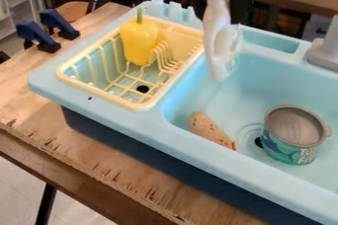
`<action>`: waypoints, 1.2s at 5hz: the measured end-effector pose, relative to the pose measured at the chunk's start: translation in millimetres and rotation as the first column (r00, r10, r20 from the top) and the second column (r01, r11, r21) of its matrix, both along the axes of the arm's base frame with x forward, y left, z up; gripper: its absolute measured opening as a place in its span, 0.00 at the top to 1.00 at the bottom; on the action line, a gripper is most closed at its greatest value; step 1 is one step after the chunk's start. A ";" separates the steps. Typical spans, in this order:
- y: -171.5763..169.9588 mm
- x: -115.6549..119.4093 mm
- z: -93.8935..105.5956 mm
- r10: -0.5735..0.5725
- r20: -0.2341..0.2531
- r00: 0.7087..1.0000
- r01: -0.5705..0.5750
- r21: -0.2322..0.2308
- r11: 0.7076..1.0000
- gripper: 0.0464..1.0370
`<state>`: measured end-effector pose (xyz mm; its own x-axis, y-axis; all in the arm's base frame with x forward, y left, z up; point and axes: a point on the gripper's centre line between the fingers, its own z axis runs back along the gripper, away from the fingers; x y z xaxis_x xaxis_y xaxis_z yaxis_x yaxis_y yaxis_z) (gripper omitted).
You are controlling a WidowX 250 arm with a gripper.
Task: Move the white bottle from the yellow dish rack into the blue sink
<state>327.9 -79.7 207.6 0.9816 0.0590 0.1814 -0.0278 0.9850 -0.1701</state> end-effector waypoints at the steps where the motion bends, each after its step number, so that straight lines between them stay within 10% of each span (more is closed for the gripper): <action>1: -1.7 10.4 -15.6 0.010 -0.036 0.999 -0.008 0.048 0.999 0.42; 5: -17.7 24.0 -70.6 0.054 -0.197 0.979 -0.028 0.135 0.991 0.38; 6: -18.1 21.0 -74.2 0.024 -0.219 0.976 -0.003 0.096 0.995 0.08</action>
<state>348.9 -97.8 133.4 0.9973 0.0651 -0.0328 -0.0671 0.9957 -0.0641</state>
